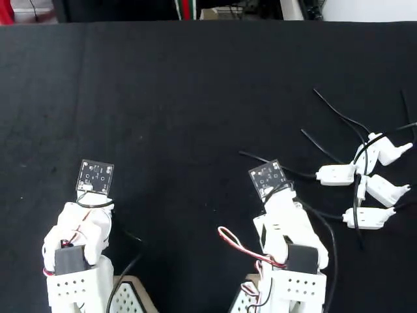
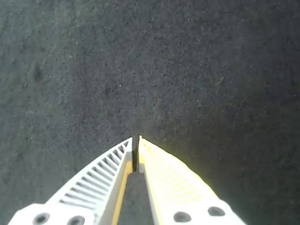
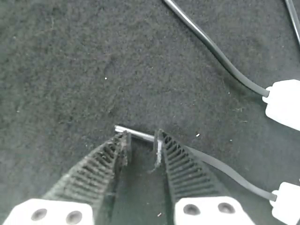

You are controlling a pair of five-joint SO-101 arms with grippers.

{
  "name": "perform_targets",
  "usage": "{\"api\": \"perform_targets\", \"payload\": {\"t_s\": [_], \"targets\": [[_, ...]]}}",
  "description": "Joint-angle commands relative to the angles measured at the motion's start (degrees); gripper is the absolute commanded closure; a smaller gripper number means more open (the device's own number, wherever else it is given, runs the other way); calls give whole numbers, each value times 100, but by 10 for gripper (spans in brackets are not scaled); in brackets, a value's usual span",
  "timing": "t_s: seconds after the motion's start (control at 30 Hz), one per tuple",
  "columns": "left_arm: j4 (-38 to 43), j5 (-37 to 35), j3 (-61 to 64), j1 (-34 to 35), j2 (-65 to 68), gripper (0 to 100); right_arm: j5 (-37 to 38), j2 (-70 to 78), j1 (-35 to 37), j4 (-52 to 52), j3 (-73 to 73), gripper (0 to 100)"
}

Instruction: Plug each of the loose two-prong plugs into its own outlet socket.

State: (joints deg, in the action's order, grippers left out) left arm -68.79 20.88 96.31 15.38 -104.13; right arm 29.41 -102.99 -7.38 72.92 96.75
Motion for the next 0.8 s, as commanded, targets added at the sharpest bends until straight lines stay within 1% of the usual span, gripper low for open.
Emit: {"api": "perform_targets", "payload": {"t_s": [0.0,0.1,0.2,0.77], "targets": [[-26,-53,110,-22,-18,964,-9,-154,18,44,-13,899],[-35,-53,110,-22,-18,964,-9,-154,18,44,-13,899],[-229,-35,110,-22,-18,964,-9,-154,18,44,-13,899],[-255,-35,110,-22,-18,964,-9,-154,18,44,-13,899]]}}
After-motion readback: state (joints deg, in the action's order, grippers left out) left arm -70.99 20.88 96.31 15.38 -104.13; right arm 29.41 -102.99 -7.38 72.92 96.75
